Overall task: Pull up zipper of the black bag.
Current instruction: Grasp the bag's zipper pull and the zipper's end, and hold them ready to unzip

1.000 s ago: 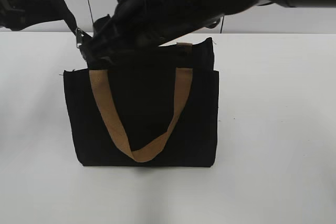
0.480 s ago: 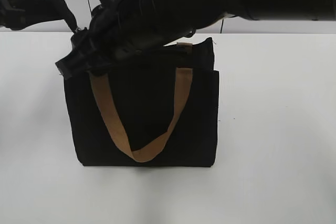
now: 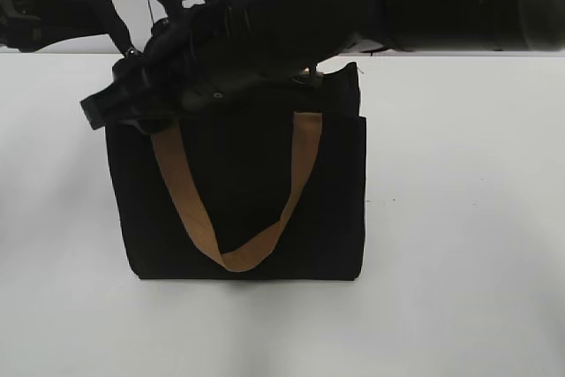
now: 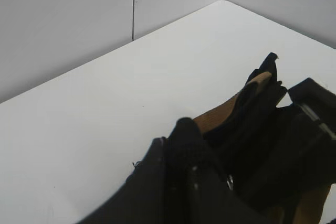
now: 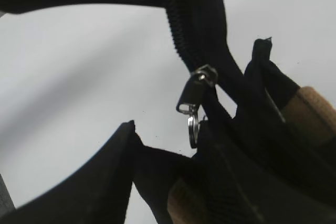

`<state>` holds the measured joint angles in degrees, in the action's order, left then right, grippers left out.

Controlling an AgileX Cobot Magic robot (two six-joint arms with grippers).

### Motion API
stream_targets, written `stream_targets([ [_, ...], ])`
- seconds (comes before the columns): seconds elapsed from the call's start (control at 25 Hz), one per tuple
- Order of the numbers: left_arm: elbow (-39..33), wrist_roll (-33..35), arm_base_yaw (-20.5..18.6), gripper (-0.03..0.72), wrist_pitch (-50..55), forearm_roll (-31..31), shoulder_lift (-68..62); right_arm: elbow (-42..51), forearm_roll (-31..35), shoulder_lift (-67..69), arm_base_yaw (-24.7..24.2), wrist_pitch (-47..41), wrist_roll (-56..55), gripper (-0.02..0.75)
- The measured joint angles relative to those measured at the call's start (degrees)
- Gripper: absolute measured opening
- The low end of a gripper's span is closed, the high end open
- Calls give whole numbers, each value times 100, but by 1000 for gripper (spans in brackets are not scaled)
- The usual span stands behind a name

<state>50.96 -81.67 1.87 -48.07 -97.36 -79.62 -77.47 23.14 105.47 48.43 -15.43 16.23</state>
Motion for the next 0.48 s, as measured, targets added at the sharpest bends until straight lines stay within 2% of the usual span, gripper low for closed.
stream_targets([
  [0.28, 0, 0, 0, 21, -45, 0, 0, 0, 614, 78, 0, 320, 0, 302],
  [0.48, 0, 0, 0, 21, -133, 0, 0, 0, 750, 78, -21, 488, 0, 224],
])
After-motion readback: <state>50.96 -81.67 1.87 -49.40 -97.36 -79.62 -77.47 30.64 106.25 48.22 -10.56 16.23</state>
